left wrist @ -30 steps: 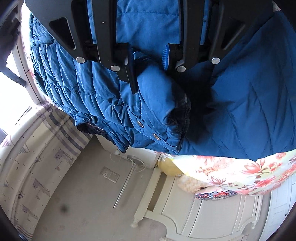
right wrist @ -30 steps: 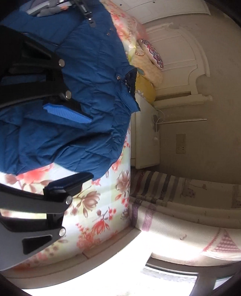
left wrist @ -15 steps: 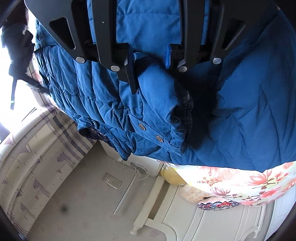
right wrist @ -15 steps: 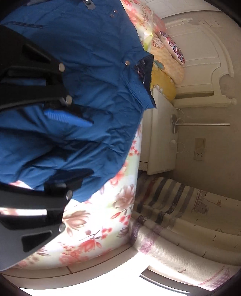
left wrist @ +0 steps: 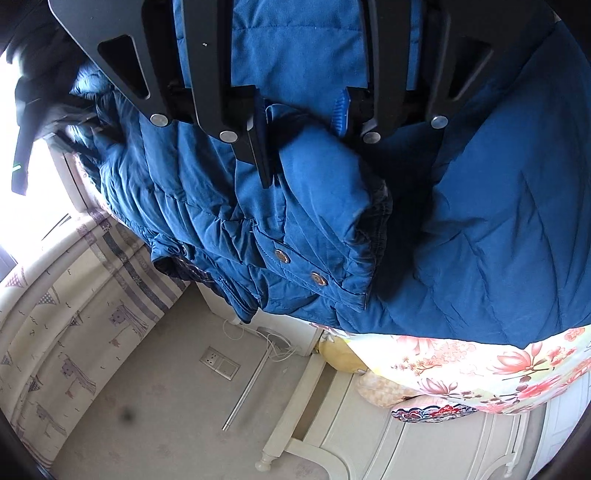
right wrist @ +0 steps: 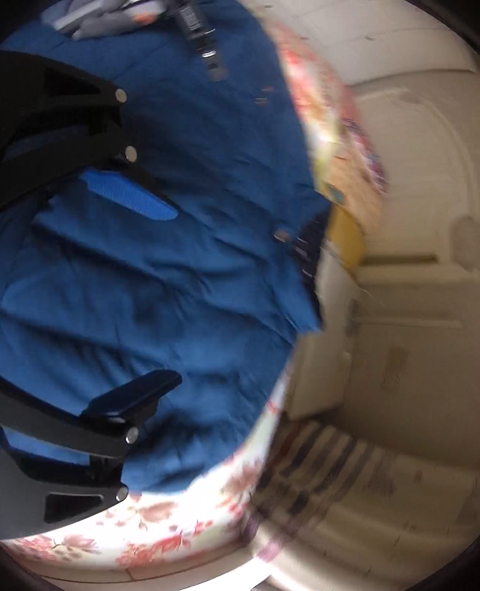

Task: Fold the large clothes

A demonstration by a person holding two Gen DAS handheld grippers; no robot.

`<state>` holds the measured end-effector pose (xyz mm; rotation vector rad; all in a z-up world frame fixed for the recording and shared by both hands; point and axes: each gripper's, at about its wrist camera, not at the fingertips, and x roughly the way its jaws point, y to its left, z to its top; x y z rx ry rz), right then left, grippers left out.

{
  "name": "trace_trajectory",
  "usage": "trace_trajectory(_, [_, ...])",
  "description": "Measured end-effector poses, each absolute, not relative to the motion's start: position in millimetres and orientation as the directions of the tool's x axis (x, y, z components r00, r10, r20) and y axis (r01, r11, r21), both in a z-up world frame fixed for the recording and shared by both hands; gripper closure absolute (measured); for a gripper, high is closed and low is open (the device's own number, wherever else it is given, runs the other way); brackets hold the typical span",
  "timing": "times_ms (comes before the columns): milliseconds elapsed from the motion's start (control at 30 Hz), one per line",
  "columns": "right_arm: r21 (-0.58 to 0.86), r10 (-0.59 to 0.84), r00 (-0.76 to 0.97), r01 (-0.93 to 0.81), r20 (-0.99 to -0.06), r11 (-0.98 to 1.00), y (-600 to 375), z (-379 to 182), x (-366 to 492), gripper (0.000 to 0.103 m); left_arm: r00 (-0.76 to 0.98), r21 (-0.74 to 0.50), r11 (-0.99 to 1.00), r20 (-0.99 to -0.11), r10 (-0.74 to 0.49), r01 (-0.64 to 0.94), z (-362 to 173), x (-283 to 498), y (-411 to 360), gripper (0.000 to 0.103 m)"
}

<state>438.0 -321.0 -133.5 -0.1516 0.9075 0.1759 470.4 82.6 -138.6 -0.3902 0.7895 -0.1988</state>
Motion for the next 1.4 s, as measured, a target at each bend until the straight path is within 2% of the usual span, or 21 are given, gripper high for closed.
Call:
trace_trajectory(33, [-0.064,0.071,0.561,-0.218,-0.825,0.974,-317.0,-147.8,445.2,0.017,0.689,-0.414,0.91,-0.652,-0.317,0.028,-139.0,470.8,83.0,0.08])
trace_trajectory(133, [-0.03,0.065,0.565,-0.157,-0.822,0.987,-320.8,-146.6,443.5,0.017,0.685,-0.418,0.908,-0.654,-0.319,0.024,-140.3,470.8,83.6,0.079])
trace_trajectory(200, [-0.025,0.054,0.603,-0.121,-0.796,0.992,-321.1,-130.5,429.0,0.017,0.682,-0.42,0.907,-0.658,-0.32,0.02,-140.9,471.6,83.6,0.078])
trace_trajectory(300, [0.02,0.123,0.672,-0.16,-0.73,0.987,-310.7,-113.8,401.2,0.015,0.68,-0.428,0.904,-0.66,-0.319,0.008,-141.6,472.2,84.8,0.075])
trace_trajectory(400, [-0.065,0.084,0.608,-0.219,-0.789,0.973,-294.6,-147.2,396.0,0.013,0.678,-0.451,0.893,-0.657,-0.329,-0.004,-142.4,471.7,88.1,0.069])
trace_trajectory(433, [-0.062,0.082,0.619,-0.208,-0.781,0.976,-293.8,-152.2,395.5,0.013,0.677,-0.462,0.887,-0.656,-0.333,-0.012,-141.6,470.6,90.7,0.069])
trace_trajectory(567, [-0.043,0.094,0.617,-0.203,-0.782,0.978,-295.9,-148.7,399.8,0.012,0.683,-0.553,0.83,-0.633,-0.365,-0.069,-134.7,441.6,110.4,0.069])
trace_trajectory(633, [-0.035,0.099,0.62,-0.201,-0.778,0.979,-299.6,-147.7,399.0,0.012,0.705,-0.657,0.75,-0.568,-0.425,-0.078,-130.8,407.3,129.8,0.069])
trace_trajectory(700, [-0.043,0.094,0.623,-0.201,-0.777,0.979,-297.9,-145.5,399.2,0.012,0.738,-0.723,0.683,-0.517,-0.434,-0.105,-131.6,375.2,151.2,0.069])
trace_trajectory(867, [-0.022,0.11,0.622,-0.201,-0.775,0.979,-303.7,-152.8,399.9,0.011,0.758,-0.777,0.578,-0.528,-0.382,-0.249,-154.9,316.5,207.5,0.069])
trace_trajectory(1000, [-0.005,0.125,0.624,-0.203,-0.772,0.979,-305.9,-151.6,399.6,0.011,0.766,-0.806,0.517,-0.518,-0.38,-0.289,-167.6,310.1,225.2,0.069])
trace_trajectory(1067, [0.0,0.129,0.625,-0.202,-0.769,0.979,-306.7,-151.5,399.8,0.011,0.787,-0.815,0.484,-0.512,-0.345,-0.318,-168.5,312.0,228.1,0.063])
trace_trajectory(1100, [0.002,0.131,0.626,-0.203,-0.768,0.979,-307.4,-151.6,399.7,0.011,0.804,-0.82,0.459,-0.508,-0.309,-0.341,-169.0,313.8,227.3,0.057])
trace_trajectory(1200, [0.014,0.141,0.631,-0.202,-0.763,0.979,-309.5,-150.6,398.9,0.011,0.837,-0.82,0.394,-0.514,-0.189,-0.415,-169.1,316.5,230.5,0.056])
trace_trajectory(1300, [0.022,0.148,0.633,-0.202,-0.76,0.979,-310.7,-150.2,398.3,0.011,0.848,-0.825,0.31,-0.522,-0.094,-0.473,-168.5,319.8,231.4,0.051])
trace_trajectory(1367, [0.024,0.149,0.633,-0.202,-0.76,0.979,-311.1,-150.1,398.2,0.011,0.838,-0.827,0.243,-0.539,-0.089,-0.506,-169.2,319.8,229.4,0.049])
trace_trajectory(1400, [0.022,0.148,0.633,-0.202,-0.76,0.979,-310.5,-150.1,398.1,0.011,0.828,-0.835,0.186,-0.544,-0.137,-0.518,-171.2,317.7,225.7,0.049])
